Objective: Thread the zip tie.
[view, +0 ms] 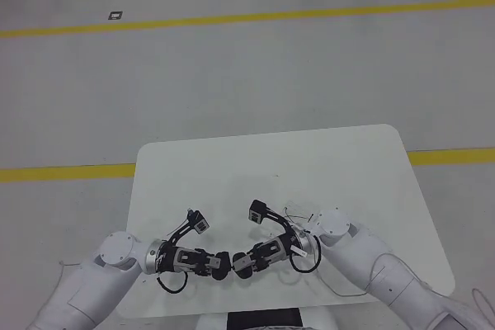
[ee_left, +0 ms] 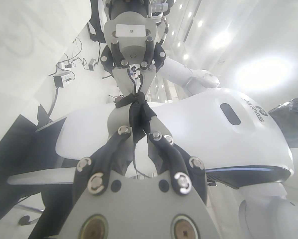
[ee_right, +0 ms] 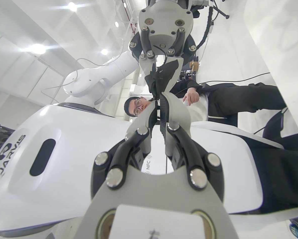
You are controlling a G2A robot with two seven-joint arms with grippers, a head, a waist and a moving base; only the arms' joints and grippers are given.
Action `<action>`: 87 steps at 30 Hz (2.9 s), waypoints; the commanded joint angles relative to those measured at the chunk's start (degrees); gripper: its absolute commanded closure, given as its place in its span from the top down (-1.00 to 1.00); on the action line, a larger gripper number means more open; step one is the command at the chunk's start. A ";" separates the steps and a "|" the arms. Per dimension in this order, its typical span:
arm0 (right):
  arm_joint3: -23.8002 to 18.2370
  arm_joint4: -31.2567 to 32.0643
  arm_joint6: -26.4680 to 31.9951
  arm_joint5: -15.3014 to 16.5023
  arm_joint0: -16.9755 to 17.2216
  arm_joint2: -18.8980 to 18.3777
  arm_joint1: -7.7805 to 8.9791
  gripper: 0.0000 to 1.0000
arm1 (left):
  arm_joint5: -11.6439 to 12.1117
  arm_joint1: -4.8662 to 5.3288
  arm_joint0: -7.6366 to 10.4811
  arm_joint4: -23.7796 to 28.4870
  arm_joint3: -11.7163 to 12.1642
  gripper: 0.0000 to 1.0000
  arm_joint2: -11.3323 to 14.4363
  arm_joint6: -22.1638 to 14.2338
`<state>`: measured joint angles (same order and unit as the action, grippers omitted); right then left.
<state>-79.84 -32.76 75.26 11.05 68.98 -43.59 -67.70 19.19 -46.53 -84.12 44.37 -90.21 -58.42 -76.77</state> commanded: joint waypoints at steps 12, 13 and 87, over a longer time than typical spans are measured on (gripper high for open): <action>0.10 0.37 -1.75 0.77 1.10 -2.52 0.80 1.00 | 0.29 0.14 -0.90 0.68 -0.10 -1.00 -2.01 0.18; 0.02 0.53 -1.86 0.82 1.28 -2.95 0.95 1.00 | 0.29 0.14 -1.06 0.76 -0.19 -1.00 -2.27 0.20; -22.67 65.07 -1.46 -8.82 -3.84 -8.33 6.96 1.00 | 0.29 -7.84 -11.04 -2.61 -5.07 -1.00 -29.31 -2.87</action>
<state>-102.51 32.27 73.79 2.22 65.14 -51.93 -60.74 19.48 -54.37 -95.16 41.75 -95.28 -87.74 -79.64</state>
